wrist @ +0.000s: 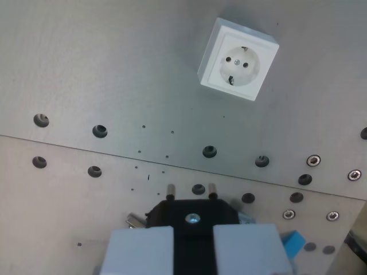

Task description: Move above the white socket

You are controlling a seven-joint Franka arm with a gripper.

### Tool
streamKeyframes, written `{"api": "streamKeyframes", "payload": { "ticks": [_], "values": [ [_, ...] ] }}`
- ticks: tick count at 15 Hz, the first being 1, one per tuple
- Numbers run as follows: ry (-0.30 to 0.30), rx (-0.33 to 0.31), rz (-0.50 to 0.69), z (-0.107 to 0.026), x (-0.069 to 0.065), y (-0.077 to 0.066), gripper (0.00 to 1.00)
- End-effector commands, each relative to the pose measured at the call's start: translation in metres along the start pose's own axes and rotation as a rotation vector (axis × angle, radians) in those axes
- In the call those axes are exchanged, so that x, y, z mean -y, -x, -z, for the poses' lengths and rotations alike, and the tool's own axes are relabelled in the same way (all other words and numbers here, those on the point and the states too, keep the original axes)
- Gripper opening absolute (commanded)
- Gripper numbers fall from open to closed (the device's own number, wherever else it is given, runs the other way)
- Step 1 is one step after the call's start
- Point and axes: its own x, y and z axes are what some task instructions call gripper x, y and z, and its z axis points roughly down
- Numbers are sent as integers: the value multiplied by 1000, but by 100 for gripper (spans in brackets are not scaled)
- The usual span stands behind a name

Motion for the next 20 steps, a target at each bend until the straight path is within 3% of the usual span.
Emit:
{"api": "streamKeyframes", "payload": {
  "ticks": [1, 11, 20],
  "values": [
    [0, -1, 0, 0, 0, 0, 0],
    [3, -7, -21, -4, -1, 0, 0],
    [20, -55, -71, -22, -7, 1, 0]
  ]
}}
